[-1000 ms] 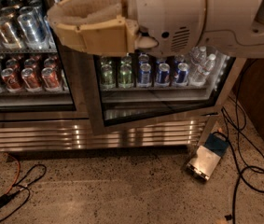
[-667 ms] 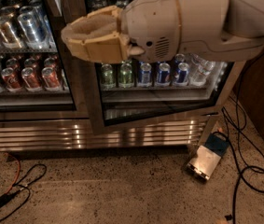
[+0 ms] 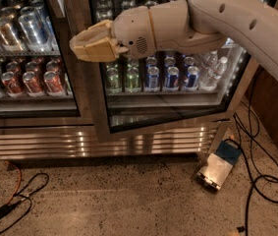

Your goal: Open right fridge door

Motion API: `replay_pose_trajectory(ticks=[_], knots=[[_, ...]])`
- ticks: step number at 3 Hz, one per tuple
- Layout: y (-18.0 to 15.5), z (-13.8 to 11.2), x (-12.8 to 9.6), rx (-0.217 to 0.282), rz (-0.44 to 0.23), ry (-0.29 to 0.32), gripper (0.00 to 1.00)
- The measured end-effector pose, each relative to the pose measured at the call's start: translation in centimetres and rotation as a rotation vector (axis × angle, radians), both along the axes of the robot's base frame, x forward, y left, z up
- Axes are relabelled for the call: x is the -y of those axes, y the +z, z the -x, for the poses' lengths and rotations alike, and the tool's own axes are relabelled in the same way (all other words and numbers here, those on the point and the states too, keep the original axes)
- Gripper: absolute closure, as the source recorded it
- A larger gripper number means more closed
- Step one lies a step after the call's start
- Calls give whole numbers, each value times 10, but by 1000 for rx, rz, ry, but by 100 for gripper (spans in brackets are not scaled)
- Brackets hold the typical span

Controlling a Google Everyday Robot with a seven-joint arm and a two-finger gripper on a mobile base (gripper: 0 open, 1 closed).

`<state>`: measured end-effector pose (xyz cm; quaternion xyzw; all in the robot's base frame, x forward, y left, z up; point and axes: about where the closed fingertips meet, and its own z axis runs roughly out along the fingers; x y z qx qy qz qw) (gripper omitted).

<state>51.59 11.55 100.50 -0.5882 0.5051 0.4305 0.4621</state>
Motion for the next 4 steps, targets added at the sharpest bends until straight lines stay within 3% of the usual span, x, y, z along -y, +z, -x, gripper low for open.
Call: replay_pose_trajectory(ticks=[2, 3, 4], knots=[[2, 3, -5, 4, -3, 9, 33], [6, -18, 1, 24, -30, -17, 10], [6, -49, 13, 28, -27, -51, 5]])
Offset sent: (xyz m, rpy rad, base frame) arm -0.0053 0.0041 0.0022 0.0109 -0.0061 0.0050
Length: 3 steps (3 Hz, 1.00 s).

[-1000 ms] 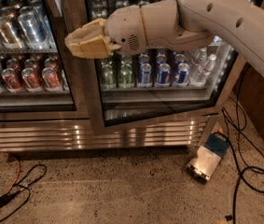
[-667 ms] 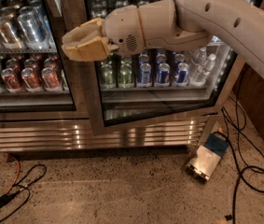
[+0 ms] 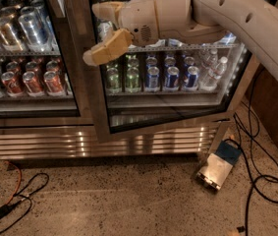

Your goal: Open right fridge door

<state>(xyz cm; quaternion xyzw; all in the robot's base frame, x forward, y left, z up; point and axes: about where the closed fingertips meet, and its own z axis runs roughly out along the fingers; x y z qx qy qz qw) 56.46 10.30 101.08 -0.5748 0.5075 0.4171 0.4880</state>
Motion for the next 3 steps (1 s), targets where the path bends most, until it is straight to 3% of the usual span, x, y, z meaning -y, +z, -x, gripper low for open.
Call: replay_pose_trajectory(ticks=[2, 3], knots=[[6, -39, 12, 23, 29, -30, 9], [21, -41, -4, 60, 27, 17, 12]])
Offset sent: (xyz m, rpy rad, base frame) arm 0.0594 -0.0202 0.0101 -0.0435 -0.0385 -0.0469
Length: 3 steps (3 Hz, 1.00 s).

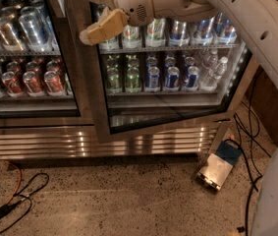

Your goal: Open right fridge door

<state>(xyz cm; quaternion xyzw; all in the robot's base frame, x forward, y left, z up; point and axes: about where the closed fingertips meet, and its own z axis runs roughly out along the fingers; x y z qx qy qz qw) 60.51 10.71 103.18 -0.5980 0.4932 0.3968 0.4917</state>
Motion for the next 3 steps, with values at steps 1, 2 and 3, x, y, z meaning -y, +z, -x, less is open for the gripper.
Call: replay_pose_trajectory(ticks=[1, 2, 3], knots=[[11, 0, -20, 25, -2, 53, 16], [19, 1, -37, 40, -6, 96, 21], [19, 3, -52, 35, 2, 135, 40]])
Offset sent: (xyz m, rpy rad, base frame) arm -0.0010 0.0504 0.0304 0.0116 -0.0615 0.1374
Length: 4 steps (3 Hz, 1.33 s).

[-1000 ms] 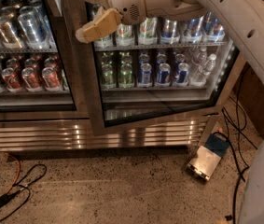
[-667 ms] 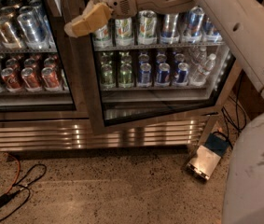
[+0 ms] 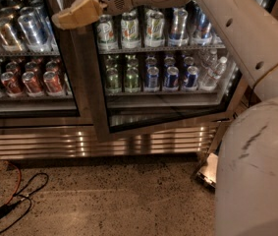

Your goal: Open right fridge door

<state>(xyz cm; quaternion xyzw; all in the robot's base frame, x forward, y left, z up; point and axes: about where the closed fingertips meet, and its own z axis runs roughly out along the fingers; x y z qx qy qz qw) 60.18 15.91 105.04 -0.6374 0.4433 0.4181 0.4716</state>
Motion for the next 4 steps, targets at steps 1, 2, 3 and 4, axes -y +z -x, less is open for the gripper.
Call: replay_pose_trajectory(ticks=[1, 2, 3, 4], knots=[[0, 0, 0, 0, 0, 0, 63], [0, 0, 0, 0, 0, 0, 87], [0, 0, 0, 0, 0, 0, 83], [0, 0, 0, 0, 0, 0, 60]])
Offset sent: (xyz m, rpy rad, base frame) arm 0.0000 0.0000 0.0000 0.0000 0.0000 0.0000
